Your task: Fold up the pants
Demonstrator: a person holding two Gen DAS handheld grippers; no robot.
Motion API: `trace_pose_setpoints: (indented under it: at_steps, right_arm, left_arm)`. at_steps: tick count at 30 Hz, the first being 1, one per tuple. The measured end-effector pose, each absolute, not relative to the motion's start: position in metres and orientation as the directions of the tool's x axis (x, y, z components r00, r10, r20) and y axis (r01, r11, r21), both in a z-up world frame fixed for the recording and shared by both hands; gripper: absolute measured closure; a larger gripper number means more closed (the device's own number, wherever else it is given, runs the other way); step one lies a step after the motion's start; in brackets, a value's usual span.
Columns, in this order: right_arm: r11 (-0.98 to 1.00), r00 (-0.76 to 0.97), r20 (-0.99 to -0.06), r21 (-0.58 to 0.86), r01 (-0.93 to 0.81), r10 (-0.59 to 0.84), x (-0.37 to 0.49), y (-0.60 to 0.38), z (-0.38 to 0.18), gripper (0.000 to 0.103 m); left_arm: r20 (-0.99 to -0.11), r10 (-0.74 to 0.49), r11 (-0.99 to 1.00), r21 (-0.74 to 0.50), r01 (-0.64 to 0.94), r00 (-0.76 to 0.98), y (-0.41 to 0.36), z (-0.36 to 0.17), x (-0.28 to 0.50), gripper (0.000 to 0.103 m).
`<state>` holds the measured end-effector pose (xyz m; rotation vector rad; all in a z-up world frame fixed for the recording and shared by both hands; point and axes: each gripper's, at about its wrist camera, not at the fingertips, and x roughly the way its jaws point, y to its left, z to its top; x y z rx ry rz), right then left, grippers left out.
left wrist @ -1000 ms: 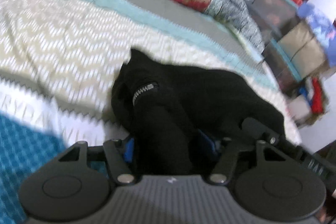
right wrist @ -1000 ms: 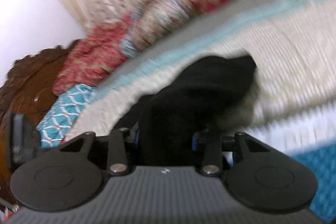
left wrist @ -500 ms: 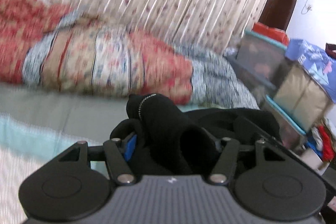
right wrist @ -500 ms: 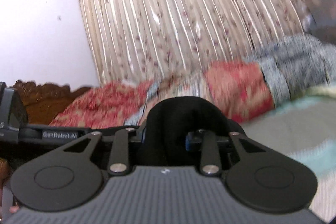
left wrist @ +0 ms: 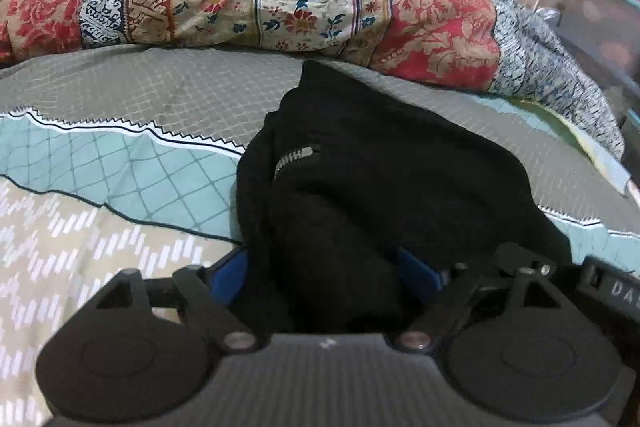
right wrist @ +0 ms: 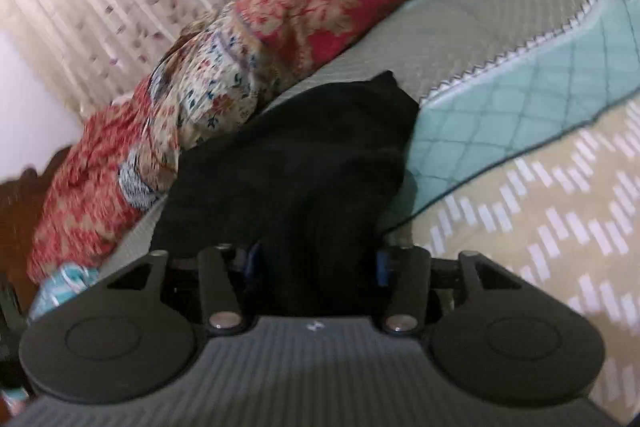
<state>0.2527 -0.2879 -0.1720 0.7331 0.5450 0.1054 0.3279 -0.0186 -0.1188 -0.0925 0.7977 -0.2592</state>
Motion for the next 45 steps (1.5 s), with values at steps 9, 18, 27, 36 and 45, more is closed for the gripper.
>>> trace_pose_setpoints:
  at_steps: [9, 18, 27, 36, 45]
  right_arm:
    - [0.752, 0.9, -0.39, 0.648, 0.118, 0.194, 0.162, -0.277, -0.144, 0.016]
    - [0.83, 0.899, -0.417, 0.543, 0.127, 0.135, 0.072, -0.227, -0.121, 0.0]
    - [0.897, 0.877, -0.472, 0.42, 0.137, 0.087, 0.022, -0.192, -0.101, 0.0]
    - [0.911, 0.868, -0.487, 0.396, 0.117, 0.1, -0.026, -0.174, -0.095, 0.0]
    - [0.911, 0.879, -0.47, 0.394, 0.124, 0.084, -0.057, -0.17, -0.091, 0.0]
  left_arm:
    - [-0.722, -0.166, 0.986, -0.12, 0.114, 0.672, 0.004, -0.083, 0.271, 0.005]
    - [-0.727, -0.067, 0.994, 0.012, 0.111, 0.684, 0.009, -0.065, 0.149, 0.0]
    - [-0.736, -0.079, 0.99, 0.022, 0.14, 0.672, 0.018, -0.047, 0.074, 0.0]
    - [-0.717, -0.082, 0.986, 0.043, 0.161, 0.692, 0.024, -0.035, 0.024, 0.0]
    - [-0.688, -0.049, 0.981, 0.103, 0.165, 0.724, 0.02, -0.03, -0.006, 0.0]
